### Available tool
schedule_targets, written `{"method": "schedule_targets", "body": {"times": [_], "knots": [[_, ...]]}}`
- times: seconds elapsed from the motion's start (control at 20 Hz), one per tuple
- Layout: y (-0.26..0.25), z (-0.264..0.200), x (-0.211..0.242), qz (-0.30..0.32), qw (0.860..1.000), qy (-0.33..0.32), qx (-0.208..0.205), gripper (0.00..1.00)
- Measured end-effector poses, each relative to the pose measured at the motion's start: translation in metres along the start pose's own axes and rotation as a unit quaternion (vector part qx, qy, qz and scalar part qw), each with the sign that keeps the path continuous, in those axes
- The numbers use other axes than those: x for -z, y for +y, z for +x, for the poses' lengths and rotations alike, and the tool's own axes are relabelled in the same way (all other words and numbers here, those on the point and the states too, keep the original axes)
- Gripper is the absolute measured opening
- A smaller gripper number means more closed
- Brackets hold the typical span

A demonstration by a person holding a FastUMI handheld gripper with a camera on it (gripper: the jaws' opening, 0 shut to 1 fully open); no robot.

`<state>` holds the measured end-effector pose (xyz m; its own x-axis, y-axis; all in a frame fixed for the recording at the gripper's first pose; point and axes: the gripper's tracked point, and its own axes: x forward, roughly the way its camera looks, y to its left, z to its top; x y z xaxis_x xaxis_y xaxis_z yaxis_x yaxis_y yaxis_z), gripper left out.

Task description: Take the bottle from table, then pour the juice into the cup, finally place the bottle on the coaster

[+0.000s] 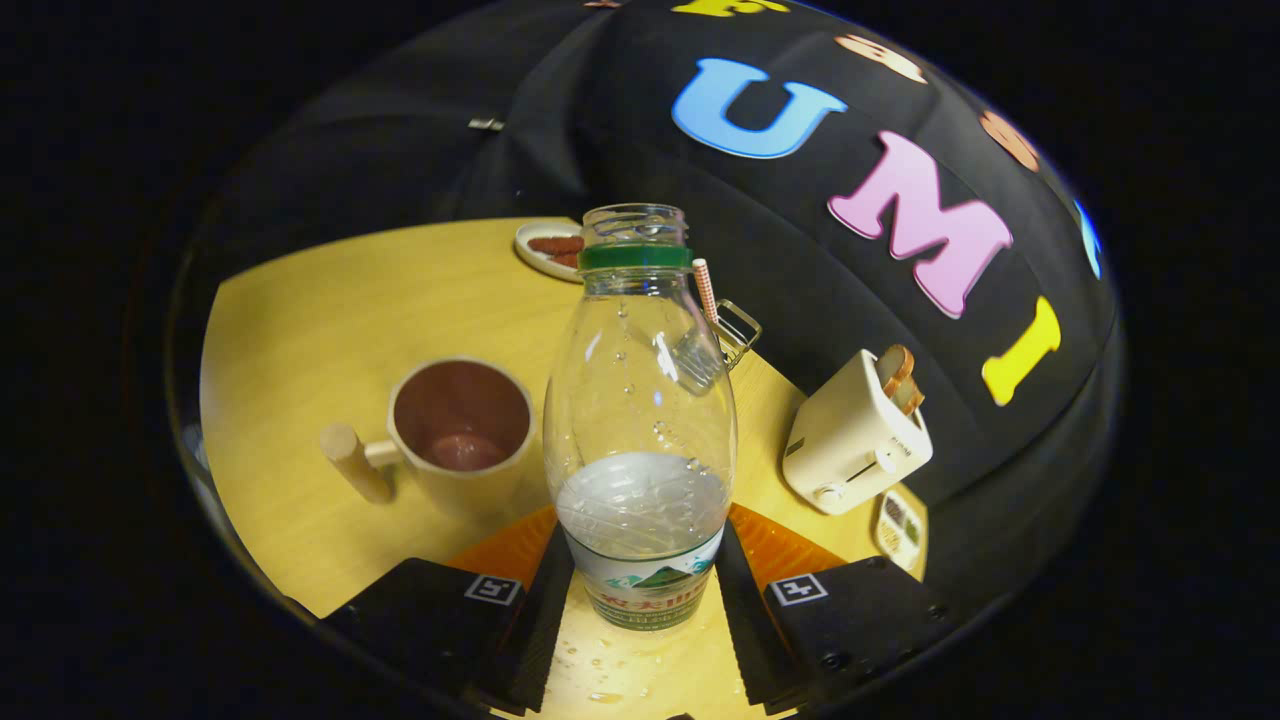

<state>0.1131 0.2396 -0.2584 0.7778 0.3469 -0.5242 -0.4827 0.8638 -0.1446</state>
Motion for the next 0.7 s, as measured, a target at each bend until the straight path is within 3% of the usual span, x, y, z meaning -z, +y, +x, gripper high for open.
{"method": "schedule_targets", "body": {"times": [0.15,0.4,0.7], "knots": [[-0.009,0.002,-0.020,0.072,0.995,-0.059,-0.019,0.74],[-0.040,0.008,-0.050,0.115,0.984,-0.130,-0.031,0.74],[-0.073,0.039,-0.046,0.155,0.976,-0.150,-0.020,0.75]]}}
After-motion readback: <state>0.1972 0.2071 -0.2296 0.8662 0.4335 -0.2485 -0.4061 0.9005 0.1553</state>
